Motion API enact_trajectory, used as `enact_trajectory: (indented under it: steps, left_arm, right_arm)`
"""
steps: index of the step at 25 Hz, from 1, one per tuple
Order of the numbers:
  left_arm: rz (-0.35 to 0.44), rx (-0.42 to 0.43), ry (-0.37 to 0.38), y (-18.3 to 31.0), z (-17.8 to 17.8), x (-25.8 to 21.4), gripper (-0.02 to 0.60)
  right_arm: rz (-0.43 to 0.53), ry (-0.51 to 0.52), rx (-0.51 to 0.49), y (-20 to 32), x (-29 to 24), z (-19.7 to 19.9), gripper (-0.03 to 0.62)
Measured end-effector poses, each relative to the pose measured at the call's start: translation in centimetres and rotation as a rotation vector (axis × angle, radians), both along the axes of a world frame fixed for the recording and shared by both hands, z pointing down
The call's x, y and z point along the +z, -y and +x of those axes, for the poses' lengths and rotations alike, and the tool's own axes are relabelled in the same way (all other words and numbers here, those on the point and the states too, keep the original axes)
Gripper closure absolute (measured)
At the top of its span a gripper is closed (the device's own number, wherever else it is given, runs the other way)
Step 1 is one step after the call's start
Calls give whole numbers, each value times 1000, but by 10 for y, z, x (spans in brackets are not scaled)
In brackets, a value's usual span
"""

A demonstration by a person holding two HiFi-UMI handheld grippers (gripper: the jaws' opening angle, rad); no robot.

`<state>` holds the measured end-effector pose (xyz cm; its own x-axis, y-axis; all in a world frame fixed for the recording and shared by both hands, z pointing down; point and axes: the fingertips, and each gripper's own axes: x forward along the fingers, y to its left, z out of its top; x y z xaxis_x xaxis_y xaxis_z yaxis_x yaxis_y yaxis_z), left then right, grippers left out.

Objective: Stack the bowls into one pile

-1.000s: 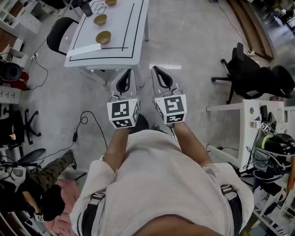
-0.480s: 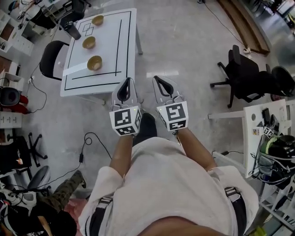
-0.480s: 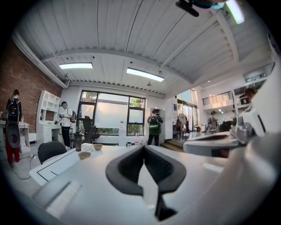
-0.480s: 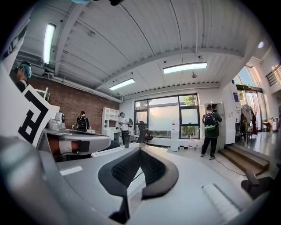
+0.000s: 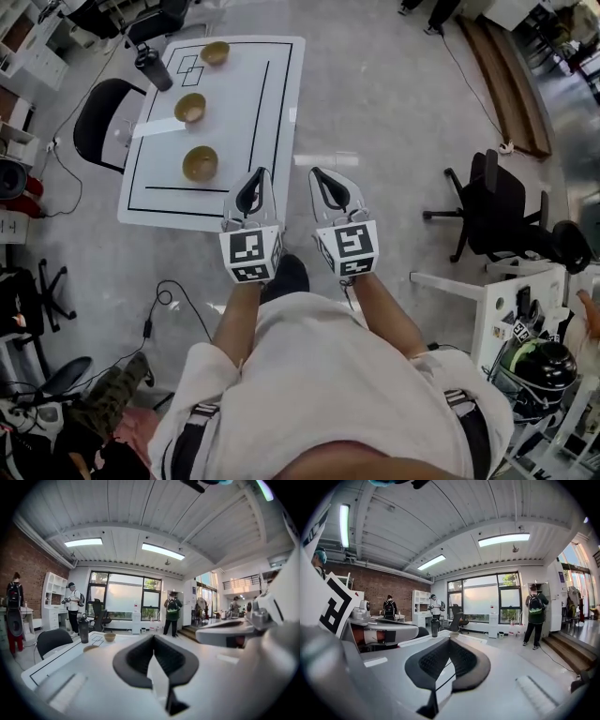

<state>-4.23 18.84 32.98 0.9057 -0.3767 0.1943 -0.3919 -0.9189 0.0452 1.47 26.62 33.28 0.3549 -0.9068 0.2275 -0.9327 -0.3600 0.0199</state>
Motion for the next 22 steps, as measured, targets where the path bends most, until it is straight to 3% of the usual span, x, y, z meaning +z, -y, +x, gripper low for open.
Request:
enact_trajectory:
  steps: [4,9,16,22]
  left_arm:
    - [-21,-55,-12,57,15,2,580]
    - [-35,-78,-11,102,26,9,580]
    - [-94,-203,-3,141,1,19,580]
    - [-116,-306,23,173,-21,39,580]
  right_arm:
    - [-62,45,-87,66,18,15,594]
    - [-49,173,-165,127,25,20,594]
    - [-121,235,-283,180,42,15,594]
    - [-127,232,-371,223,50,4,594]
